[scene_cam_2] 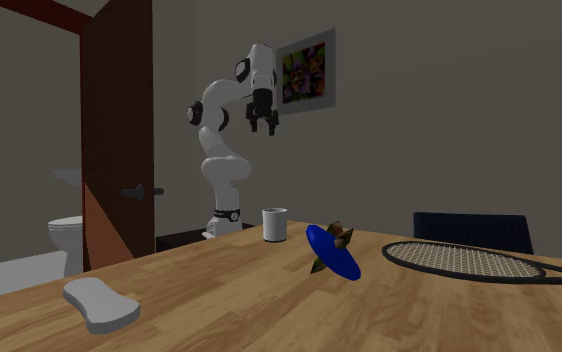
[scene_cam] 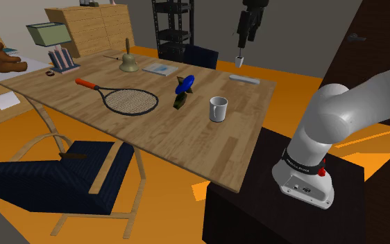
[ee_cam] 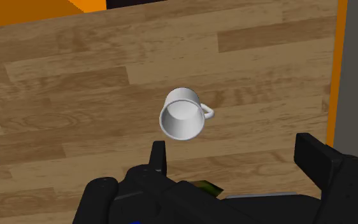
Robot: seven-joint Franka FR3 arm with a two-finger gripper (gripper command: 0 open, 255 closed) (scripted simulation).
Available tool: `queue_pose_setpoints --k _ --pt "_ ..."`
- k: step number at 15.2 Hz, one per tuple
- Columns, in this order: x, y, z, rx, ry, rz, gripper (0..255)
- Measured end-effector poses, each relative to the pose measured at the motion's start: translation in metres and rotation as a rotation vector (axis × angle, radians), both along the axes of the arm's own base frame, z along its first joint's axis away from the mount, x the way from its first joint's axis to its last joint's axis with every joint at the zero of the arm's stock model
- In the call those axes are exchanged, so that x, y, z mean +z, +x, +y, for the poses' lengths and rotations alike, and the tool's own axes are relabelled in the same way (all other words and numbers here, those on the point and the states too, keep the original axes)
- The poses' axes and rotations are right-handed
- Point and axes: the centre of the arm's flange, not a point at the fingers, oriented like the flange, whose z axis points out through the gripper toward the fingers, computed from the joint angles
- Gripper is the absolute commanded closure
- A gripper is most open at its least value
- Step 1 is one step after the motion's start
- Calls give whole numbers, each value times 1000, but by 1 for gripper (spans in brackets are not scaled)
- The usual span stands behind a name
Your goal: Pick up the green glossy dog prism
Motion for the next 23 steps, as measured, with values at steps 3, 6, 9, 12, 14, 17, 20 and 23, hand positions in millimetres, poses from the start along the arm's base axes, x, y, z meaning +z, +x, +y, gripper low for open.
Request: queue_pose_setpoints --k 3,6,9,12,14,17,20,23 --pt "-11 9 9 -50 0 2 0" --pt "-30 35 25 -169 0 5 0" --pt "-58 64 37 -298 1 9 0" --pt "-81 94 46 -428 2 12 0" --pt "-98 116 55 -514 3 14 0" --pt "-123 149 57 -645 4 17 0" --pt "-149 180 58 -775 5 20 0" --pt "-175 213 52 -906 7 23 0"
